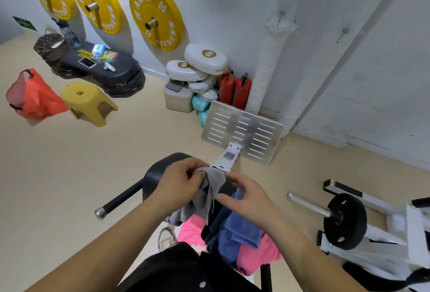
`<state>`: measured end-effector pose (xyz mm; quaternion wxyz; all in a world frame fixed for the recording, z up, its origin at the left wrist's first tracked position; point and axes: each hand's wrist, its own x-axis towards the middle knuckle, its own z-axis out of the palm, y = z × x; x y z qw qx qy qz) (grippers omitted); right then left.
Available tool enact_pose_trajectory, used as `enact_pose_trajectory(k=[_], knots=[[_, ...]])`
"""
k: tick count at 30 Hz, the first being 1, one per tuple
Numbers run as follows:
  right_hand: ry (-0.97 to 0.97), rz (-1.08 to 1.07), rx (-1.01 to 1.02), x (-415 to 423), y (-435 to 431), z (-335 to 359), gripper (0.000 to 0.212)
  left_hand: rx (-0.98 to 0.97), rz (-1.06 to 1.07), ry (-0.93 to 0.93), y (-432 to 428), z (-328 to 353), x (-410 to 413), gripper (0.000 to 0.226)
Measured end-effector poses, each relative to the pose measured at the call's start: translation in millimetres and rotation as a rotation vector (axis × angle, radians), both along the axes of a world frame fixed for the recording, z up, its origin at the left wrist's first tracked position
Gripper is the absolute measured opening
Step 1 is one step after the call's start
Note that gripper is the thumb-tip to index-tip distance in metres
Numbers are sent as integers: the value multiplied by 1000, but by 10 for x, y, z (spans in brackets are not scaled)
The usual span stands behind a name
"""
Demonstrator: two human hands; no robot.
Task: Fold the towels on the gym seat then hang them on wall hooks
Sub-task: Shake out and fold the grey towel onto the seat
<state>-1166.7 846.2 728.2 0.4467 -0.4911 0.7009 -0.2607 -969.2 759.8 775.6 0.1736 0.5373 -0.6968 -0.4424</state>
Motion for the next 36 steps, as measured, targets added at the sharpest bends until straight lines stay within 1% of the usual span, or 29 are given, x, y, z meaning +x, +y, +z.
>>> enact_pose_trajectory(k=[1,4,5,8,11,13,15,17,20,21,22,24,28,30,32,34,35,36], knots=[[-40,36,-21,59,-92,131,52,-30,-41,-2,-30,100,-14,23],[-42,42,-161,186,-310,396,18,-157,-125,-8,-118,408,-37,24],[-23,36,-207,201,-362,460,15,-194,-124,-5,-153,505,-26,24],[27,34,-315,199,-467,685,22,-258,-97,8,-269,698,65,30],[124,31,-387,161,-570,882,22,-318,-102,-126,-373,743,190,33],[171,17,-411,120,-664,960,22,-310,-116,-225,-410,693,276,29],[191,5,-391,72,-733,1004,23,-288,-125,-282,-423,592,347,24],[248,36,-343,23,-748,990,26,-261,-104,-297,-422,475,411,24],[481,148,-275,-61,-717,930,32,-229,-40,-287,-455,357,508,33],[536,153,-262,-96,-719,937,32,-228,-31,-284,-480,345,539,34],[539,130,-259,-134,-732,955,30,-232,-31,-282,-508,336,567,34],[477,47,-299,-193,-779,1026,24,-250,-16,-296,-577,345,598,31],[364,-165,-406,-247,-838,1233,17,-244,154,-318,-823,395,664,32],[323,-275,-457,-308,-846,1345,17,-271,199,-335,-933,393,729,31],[303,-364,-490,-424,-867,1426,16,-295,216,-340,-995,351,797,25],[338,-424,-447,-595,-892,1426,16,-297,214,-379,-1024,287,819,22],[380,-449,-395,-710,-904,1372,18,-273,217,-416,-1028,259,817,31],[426,-470,-321,-805,-896,1321,26,-234,218,-470,-1030,220,821,42]])
